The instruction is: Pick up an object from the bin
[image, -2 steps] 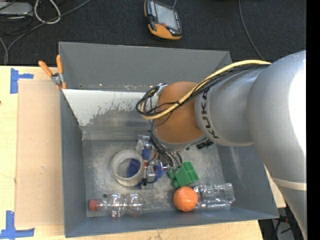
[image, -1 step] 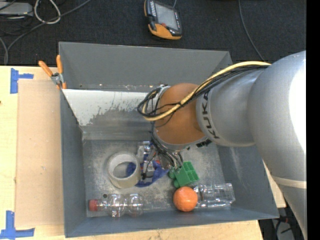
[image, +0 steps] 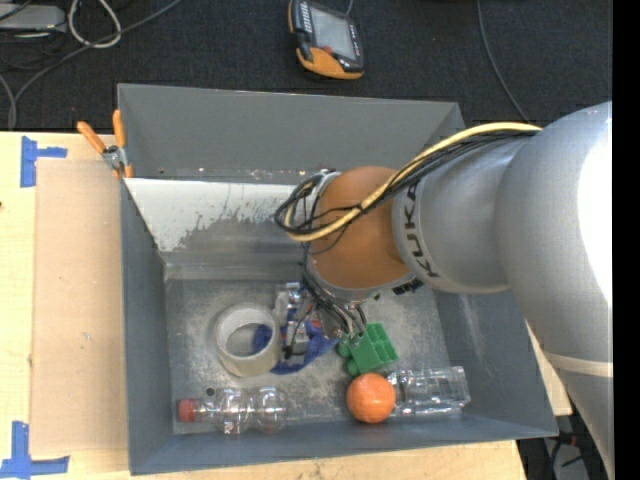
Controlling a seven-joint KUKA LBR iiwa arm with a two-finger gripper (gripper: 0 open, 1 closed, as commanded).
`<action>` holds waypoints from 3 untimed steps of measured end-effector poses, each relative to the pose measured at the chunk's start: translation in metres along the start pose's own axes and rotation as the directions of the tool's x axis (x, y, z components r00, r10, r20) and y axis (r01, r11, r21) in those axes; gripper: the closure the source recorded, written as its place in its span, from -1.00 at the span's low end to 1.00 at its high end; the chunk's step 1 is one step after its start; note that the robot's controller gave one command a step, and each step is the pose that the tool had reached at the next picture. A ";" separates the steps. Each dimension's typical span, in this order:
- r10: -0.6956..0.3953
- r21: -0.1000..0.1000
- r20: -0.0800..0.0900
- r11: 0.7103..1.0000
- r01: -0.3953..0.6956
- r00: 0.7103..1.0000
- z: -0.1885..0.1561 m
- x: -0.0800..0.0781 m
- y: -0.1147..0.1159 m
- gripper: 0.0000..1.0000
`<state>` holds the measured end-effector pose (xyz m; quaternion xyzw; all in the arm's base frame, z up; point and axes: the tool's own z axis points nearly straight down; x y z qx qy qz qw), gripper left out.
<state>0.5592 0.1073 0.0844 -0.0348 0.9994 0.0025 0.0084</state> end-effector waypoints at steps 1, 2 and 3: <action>-0.011 -0.001 0.007 1.000 0.011 1.000 -0.087 -0.009 -0.005 1.00; -0.020 0.000 -0.008 1.000 0.020 1.000 -0.133 0.011 -0.013 1.00; -0.016 0.000 -0.004 1.000 0.016 1.000 -0.035 0.024 -0.002 1.00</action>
Offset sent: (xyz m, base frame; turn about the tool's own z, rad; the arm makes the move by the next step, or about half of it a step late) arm -0.0126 -0.0149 0.1303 -0.0219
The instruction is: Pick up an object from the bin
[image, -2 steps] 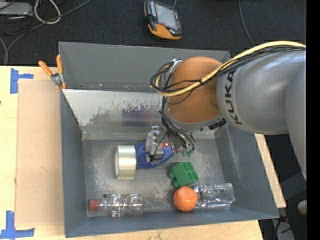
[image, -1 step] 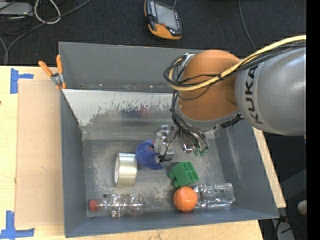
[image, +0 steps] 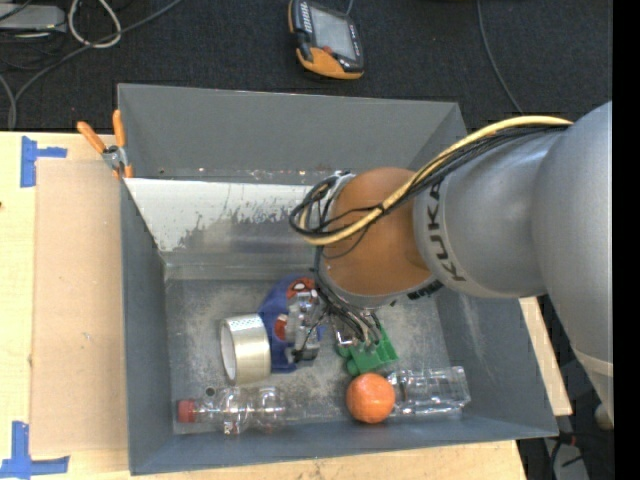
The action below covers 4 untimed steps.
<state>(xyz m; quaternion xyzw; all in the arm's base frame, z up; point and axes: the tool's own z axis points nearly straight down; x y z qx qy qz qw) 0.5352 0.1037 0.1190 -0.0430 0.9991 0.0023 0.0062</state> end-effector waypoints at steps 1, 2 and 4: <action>-0.002 -0.001 0.000 1.000 0.002 1.000 -0.020 -0.001 0.015 1.00; 0.003 -0.003 -0.008 1.000 -0.003 1.000 -0.046 -0.006 0.003 1.00; -0.019 0.000 -0.002 1.000 0.019 1.000 -0.176 -0.020 -0.014 1.00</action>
Offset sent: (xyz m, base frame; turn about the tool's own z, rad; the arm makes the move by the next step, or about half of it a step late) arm 0.0152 -0.0213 0.0753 0.0192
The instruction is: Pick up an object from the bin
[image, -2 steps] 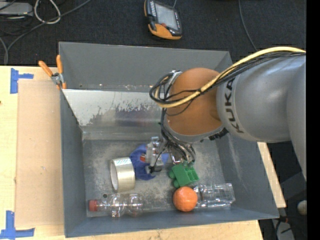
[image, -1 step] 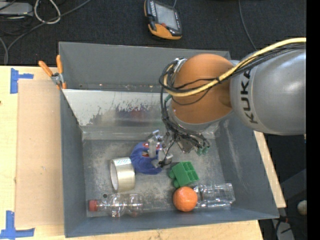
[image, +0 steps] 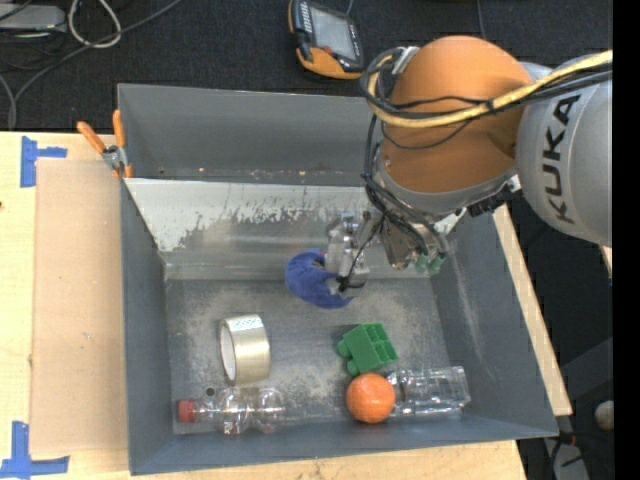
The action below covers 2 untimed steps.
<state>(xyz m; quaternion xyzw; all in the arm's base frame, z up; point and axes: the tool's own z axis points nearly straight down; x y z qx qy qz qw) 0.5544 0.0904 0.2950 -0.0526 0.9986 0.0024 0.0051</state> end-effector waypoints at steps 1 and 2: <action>-0.275 -0.008 -0.015 0.961 0.275 0.961 0.082 0.012 0.006 1.00; -0.084 0.002 0.026 0.996 0.084 0.996 0.003 -0.024 -0.005 1.00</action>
Offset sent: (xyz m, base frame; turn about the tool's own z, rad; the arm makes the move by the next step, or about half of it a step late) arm 0.0221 -0.0026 -0.0059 -0.0854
